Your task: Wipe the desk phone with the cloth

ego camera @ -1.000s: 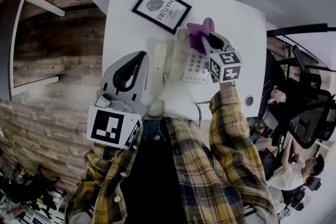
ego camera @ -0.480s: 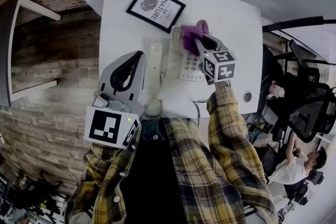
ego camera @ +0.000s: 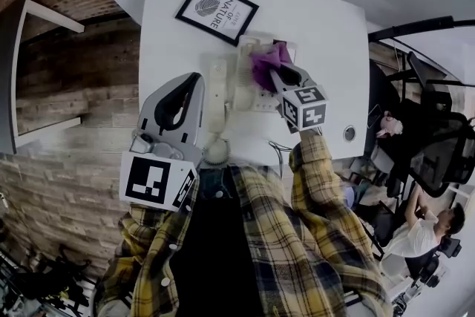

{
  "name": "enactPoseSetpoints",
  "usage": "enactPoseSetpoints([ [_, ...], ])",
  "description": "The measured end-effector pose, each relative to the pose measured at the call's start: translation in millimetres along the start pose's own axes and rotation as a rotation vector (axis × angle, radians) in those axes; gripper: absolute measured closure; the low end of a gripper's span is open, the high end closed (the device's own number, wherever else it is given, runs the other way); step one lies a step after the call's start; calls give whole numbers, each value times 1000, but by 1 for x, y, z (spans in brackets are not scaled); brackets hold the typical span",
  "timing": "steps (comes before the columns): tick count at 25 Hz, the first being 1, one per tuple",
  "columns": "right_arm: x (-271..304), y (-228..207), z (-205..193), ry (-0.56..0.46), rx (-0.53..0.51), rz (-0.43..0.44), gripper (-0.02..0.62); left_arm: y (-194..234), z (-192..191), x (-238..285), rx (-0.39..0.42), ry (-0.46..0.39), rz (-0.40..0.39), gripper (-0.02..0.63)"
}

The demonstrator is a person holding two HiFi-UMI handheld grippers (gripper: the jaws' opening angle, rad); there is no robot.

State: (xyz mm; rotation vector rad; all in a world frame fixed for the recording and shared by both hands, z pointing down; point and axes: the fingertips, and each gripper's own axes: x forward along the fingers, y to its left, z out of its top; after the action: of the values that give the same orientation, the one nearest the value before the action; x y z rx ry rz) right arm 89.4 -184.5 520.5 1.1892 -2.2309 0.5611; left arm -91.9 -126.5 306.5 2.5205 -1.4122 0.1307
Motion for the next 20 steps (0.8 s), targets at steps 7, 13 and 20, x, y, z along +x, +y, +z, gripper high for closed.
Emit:
enactPoseSetpoints([
  [7, -10, 12, -15, 15, 18, 14, 535, -4, 2, -1, 9, 2, -14, 592],
  [13, -24, 29, -42, 39, 30, 30, 535, -10, 2, 2, 15, 3, -36, 592],
  [20, -38, 50, -70, 64, 57, 32, 535, -19, -1, 5, 14, 13, -72, 591],
])
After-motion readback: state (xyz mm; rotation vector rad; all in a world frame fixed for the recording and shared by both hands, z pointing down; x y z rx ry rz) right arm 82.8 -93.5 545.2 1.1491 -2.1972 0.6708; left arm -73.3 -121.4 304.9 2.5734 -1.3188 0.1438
